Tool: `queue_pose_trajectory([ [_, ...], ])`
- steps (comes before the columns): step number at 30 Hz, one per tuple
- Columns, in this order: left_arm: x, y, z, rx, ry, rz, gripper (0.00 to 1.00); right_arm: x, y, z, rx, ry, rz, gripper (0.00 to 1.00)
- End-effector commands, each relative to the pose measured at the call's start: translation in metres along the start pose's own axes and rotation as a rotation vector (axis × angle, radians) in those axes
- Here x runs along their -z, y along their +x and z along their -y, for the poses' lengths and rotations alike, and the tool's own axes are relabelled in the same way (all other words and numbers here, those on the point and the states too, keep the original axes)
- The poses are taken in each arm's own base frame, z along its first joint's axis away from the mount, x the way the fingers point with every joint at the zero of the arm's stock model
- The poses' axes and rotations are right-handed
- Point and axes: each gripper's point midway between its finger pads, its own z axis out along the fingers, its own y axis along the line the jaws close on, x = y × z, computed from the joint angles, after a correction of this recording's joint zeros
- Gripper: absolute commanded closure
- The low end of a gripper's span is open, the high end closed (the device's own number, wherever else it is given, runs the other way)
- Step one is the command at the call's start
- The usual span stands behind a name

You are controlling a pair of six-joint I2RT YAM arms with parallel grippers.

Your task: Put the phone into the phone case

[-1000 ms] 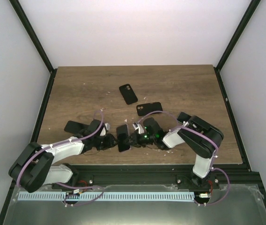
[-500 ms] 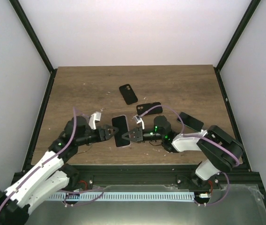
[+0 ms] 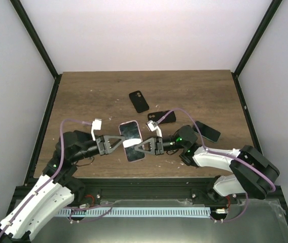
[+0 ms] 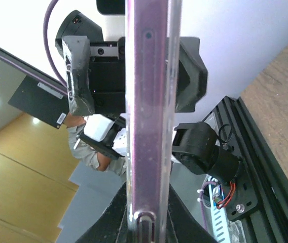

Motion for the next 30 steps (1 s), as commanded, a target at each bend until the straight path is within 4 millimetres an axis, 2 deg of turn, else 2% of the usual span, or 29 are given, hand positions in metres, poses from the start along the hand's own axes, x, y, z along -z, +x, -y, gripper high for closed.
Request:
queue_pose_trajectory([
  [1, 0.003, -0.004, 0.031, -0.045, 0.153, 0.005, 0.31, -0.005, -0.001, -0.032, 0.091, -0.11, -0.021, 0.94],
  [8, -0.002, 0.0, 0.025, -0.009, 0.168, -0.005, 0.64, -0.008, 0.003, -0.031, 0.068, -0.136, -0.027, 0.93],
  [12, -0.001, -0.001, 0.025, -0.01, 0.164, 0.002, 0.79, -0.008, 0.003, -0.029, 0.064, -0.132, -0.026, 0.9],
  [21, -0.002, -0.001, 0.018, -0.002, 0.12, -0.002, 1.0, -0.009, 0.003, -0.024, 0.049, -0.102, -0.022, 0.8],
  [24, -0.002, -0.001, 0.018, -0.01, 0.11, -0.008, 1.0, -0.009, 0.0, -0.024, 0.044, -0.096, -0.01, 0.8],
  [25, -0.001, -0.001, 0.02, -0.016, 0.112, -0.011, 1.0, -0.009, 0.0, -0.025, 0.046, -0.099, -0.01, 0.84],
  [26, 0.0, -0.002, 0.023, -0.024, 0.117, -0.011, 0.95, -0.009, 0.001, -0.027, 0.047, -0.11, -0.016, 0.87],
  [27, 0.001, -0.002, 0.025, -0.025, 0.118, -0.008, 0.84, -0.008, 0.002, -0.03, 0.047, -0.121, -0.02, 0.88],
  [28, 0.004, -0.004, 0.03, -0.033, 0.131, 0.002, 0.66, -0.008, 0.002, -0.033, 0.048, -0.134, -0.023, 0.89],
  [30, 0.009, -0.007, 0.043, -0.055, 0.177, 0.022, 0.51, -0.006, 0.003, -0.04, 0.053, -0.161, -0.027, 0.89],
])
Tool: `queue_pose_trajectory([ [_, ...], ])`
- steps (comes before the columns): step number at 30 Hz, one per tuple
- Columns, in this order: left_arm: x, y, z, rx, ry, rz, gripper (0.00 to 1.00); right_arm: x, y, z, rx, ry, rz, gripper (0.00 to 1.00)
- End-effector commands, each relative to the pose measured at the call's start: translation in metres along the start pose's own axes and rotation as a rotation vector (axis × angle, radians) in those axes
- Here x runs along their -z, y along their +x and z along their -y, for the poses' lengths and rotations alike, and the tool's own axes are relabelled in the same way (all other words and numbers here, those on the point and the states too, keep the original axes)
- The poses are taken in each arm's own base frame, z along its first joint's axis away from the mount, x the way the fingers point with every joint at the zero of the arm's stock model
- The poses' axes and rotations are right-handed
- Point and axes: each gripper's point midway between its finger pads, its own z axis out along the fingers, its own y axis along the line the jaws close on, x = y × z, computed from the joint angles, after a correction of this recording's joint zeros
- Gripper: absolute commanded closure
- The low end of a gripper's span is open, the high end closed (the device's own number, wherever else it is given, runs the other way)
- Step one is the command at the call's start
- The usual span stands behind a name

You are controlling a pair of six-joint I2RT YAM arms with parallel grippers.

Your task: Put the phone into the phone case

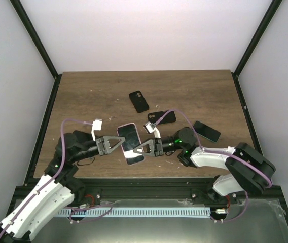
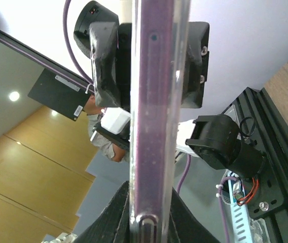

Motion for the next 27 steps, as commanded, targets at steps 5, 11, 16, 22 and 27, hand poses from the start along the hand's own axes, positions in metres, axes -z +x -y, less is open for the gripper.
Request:
queue_pose_trajectory([
  [5, 0.016, -0.01, 0.051, -0.103, 0.204, 0.071, 0.43, -0.001, -0.003, -0.042, 0.089, -0.137, 0.005, 0.9],
  [11, 0.013, -0.01, 0.056, -0.108, 0.244, 0.063, 0.5, 0.0, 0.0, -0.057, 0.08, -0.224, -0.004, 0.9],
  [16, 0.011, -0.014, 0.053, -0.101, 0.224, 0.073, 0.8, -0.002, 0.001, -0.054, 0.08, -0.21, -0.004, 0.89],
  [22, 0.008, -0.013, 0.043, -0.07, 0.186, 0.062, 1.0, -0.002, 0.002, -0.053, 0.081, -0.193, -0.006, 0.75],
  [27, 0.009, -0.014, 0.038, -0.088, 0.119, 0.06, 1.0, -0.001, 0.0, -0.051, 0.083, -0.16, 0.008, 0.8],
])
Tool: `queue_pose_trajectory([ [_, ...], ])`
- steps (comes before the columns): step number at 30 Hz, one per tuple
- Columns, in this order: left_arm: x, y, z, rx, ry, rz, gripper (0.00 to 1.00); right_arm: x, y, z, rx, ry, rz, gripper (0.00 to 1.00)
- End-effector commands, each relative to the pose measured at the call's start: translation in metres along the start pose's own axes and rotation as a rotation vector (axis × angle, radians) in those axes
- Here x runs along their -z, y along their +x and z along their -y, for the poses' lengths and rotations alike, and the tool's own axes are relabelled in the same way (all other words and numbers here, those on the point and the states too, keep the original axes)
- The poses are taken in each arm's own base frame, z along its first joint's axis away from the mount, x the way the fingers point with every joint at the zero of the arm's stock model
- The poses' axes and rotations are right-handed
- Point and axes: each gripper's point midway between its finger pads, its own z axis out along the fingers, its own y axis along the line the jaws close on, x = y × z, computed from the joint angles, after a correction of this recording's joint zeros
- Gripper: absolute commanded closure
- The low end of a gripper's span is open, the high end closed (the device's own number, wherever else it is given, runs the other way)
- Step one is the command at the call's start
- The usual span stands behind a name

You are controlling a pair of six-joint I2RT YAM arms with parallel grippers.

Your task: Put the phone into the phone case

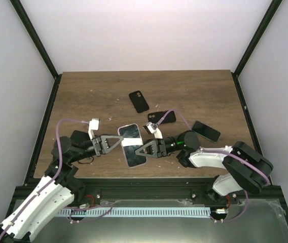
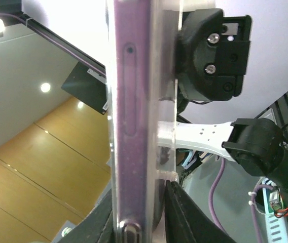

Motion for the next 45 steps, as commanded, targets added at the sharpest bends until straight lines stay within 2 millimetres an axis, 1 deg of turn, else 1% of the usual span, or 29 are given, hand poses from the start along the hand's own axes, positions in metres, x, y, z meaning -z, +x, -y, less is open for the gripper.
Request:
queue_pose_trajectory([
  [1, 0.003, -0.006, 0.007, -0.065, -0.033, 0.014, 1.0, -0.002, -0.003, -0.016, 0.078, -0.015, 0.019, 0.83],
  [3, 0.003, -0.007, 0.008, -0.065, -0.049, 0.009, 0.96, -0.002, -0.006, -0.017, 0.089, -0.004, 0.029, 0.86],
  [5, 0.004, -0.007, 0.009, -0.064, -0.052, 0.006, 0.96, -0.002, -0.008, -0.015, 0.092, 0.02, 0.036, 0.89],
  [8, 0.003, -0.007, 0.01, -0.062, -0.066, -0.004, 0.97, -0.003, -0.012, -0.012, 0.105, 0.056, 0.047, 0.95],
  [10, 0.003, -0.007, 0.011, -0.059, -0.064, -0.013, 0.96, -0.003, -0.013, -0.014, 0.113, 0.061, 0.051, 0.96],
  [11, 0.002, -0.006, 0.011, -0.057, -0.065, -0.018, 0.93, -0.003, -0.014, -0.015, 0.115, 0.062, 0.056, 0.97],
  [14, 0.002, -0.006, 0.007, -0.045, -0.091, -0.026, 0.68, -0.002, -0.022, -0.015, 0.123, 0.087, 0.089, 0.98],
  [15, 0.002, -0.006, 0.006, -0.04, -0.093, -0.026, 0.62, -0.002, -0.025, -0.015, 0.131, 0.101, 0.104, 0.99],
  [17, 0.002, -0.005, 0.005, -0.029, -0.089, -0.025, 0.54, -0.002, -0.034, -0.017, 0.151, 0.129, 0.141, 0.99],
  [22, 0.001, 0.005, -0.003, 0.037, -0.053, -0.042, 0.41, 0.003, -0.056, -0.016, 0.185, 0.202, 0.25, 0.99],
  [24, 0.001, 0.01, -0.008, 0.057, -0.045, -0.052, 0.38, 0.004, -0.062, -0.016, 0.192, 0.219, 0.279, 0.99],
  [26, 0.002, 0.015, -0.014, 0.072, -0.05, -0.06, 0.38, 0.006, -0.068, -0.017, 0.203, 0.24, 0.307, 0.99],
  [29, 0.002, 0.018, -0.015, 0.073, -0.041, -0.073, 0.39, 0.01, -0.076, -0.011, 0.207, 0.287, 0.347, 0.98],
  [33, 0.0, 0.019, -0.019, 0.075, -0.063, -0.092, 0.42, 0.013, -0.08, -0.001, 0.199, 0.335, 0.369, 0.98],
  [39, -0.004, 0.024, -0.032, 0.085, -0.103, -0.126, 0.53, 0.014, -0.082, 0.004, 0.185, 0.346, 0.379, 0.98],
  [42, -0.004, 0.026, -0.035, 0.081, -0.113, -0.133, 0.54, 0.016, -0.081, 0.008, 0.178, 0.359, 0.383, 0.97],
  [45, -0.003, 0.026, -0.037, 0.08, -0.123, -0.135, 0.61, 0.015, -0.08, 0.011, 0.169, 0.363, 0.376, 0.97],
])
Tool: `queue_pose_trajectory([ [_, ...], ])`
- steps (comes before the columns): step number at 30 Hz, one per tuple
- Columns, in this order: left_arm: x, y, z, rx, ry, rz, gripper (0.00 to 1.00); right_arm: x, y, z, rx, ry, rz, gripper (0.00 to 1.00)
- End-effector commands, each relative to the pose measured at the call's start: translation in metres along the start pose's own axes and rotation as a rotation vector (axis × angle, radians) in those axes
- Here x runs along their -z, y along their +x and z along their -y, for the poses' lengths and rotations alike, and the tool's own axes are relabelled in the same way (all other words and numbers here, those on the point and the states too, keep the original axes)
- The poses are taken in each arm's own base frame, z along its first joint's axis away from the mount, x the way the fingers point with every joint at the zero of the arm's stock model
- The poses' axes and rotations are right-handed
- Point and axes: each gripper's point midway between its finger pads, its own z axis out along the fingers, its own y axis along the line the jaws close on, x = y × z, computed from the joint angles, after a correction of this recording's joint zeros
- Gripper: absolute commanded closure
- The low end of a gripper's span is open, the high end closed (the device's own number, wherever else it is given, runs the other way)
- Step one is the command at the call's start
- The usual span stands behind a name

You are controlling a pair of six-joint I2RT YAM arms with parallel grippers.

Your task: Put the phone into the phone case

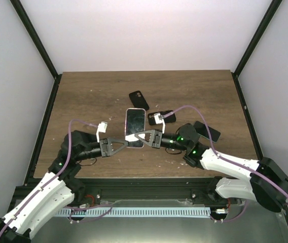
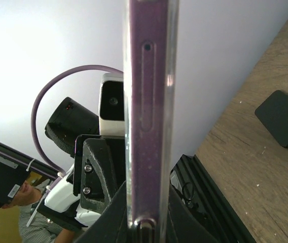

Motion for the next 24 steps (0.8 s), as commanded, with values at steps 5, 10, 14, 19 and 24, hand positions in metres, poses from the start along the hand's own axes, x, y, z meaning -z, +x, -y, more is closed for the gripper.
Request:
queue_pose_trajectory([
  [5, 0.001, -0.002, 0.006, -0.043, 0.005, -0.002, 0.79, -0.005, -0.019, -0.027, 0.067, -0.067, 0.051, 0.98],
  [10, 0.0, -0.002, 0.002, -0.062, -0.027, -0.01, 0.95, -0.004, -0.016, -0.021, 0.06, -0.051, 0.048, 0.97],
  [14, 0.001, -0.004, -0.003, -0.063, -0.066, -0.01, 1.0, -0.005, -0.014, -0.014, 0.057, -0.024, 0.041, 0.96],
  [19, 0.004, -0.005, -0.008, -0.06, -0.112, 0.001, 0.99, -0.002, -0.01, -0.002, 0.054, 0.02, 0.039, 0.96],
  [24, 0.01, -0.01, 0.002, -0.077, -0.098, 0.048, 0.58, 0.0, 0.0, -0.007, 0.104, 0.002, -0.018, 0.96],
])
